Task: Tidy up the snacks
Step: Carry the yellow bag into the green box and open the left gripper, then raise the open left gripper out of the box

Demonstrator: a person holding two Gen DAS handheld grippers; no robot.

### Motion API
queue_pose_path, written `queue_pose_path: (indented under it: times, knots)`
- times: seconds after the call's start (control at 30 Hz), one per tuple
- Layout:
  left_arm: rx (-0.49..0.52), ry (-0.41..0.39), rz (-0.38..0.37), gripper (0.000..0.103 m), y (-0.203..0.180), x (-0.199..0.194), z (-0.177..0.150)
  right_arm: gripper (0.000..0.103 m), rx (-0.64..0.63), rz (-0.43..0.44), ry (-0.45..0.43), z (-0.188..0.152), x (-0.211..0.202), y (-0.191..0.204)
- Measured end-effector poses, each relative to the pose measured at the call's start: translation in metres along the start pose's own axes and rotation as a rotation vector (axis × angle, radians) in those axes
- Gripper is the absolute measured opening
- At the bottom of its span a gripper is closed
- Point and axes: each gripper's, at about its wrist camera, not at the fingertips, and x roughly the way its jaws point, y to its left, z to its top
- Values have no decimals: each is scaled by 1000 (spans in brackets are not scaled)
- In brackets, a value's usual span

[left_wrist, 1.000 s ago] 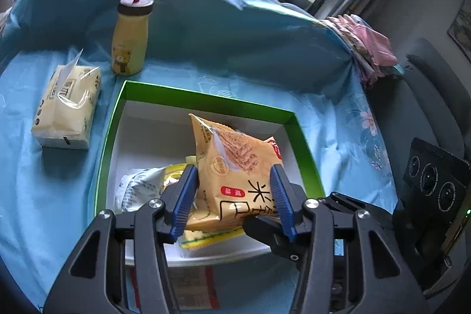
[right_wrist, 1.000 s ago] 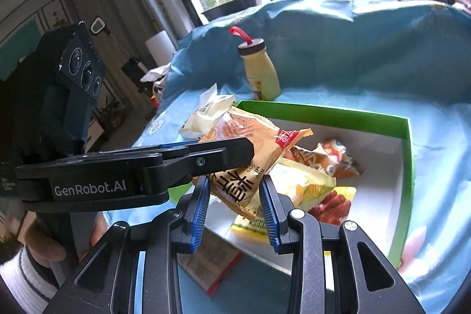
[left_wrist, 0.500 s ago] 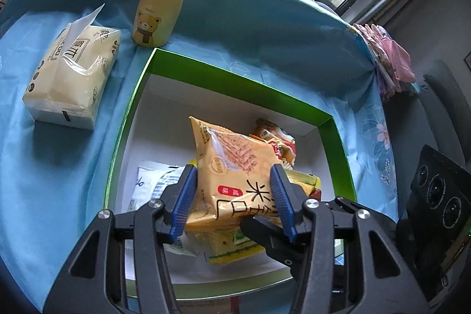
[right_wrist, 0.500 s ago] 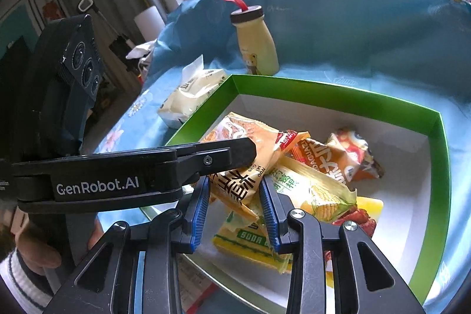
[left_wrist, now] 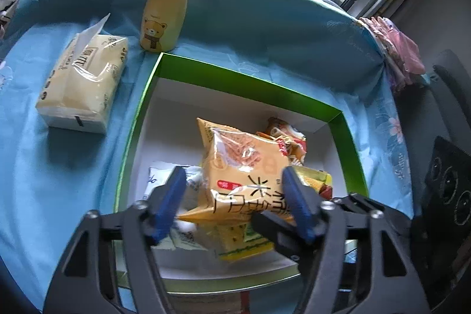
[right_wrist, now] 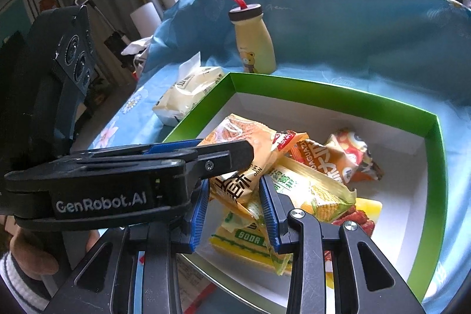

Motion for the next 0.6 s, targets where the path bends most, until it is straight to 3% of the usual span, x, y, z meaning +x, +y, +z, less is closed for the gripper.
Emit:
queue_pose_path:
  times: [0.2,0.4,0.6]
  knots:
    - [9,-6,25,78,-1,-5,-2,43,0,-26,2,-4,-7,-1]
    - [9,-11,30,78,-1,-14,-5,54,14,-48,-11,-8,-18,-2]
    - [29,-13,57,85,-5,-22,-10,57,27,-69,-25,-15,-30,-3]
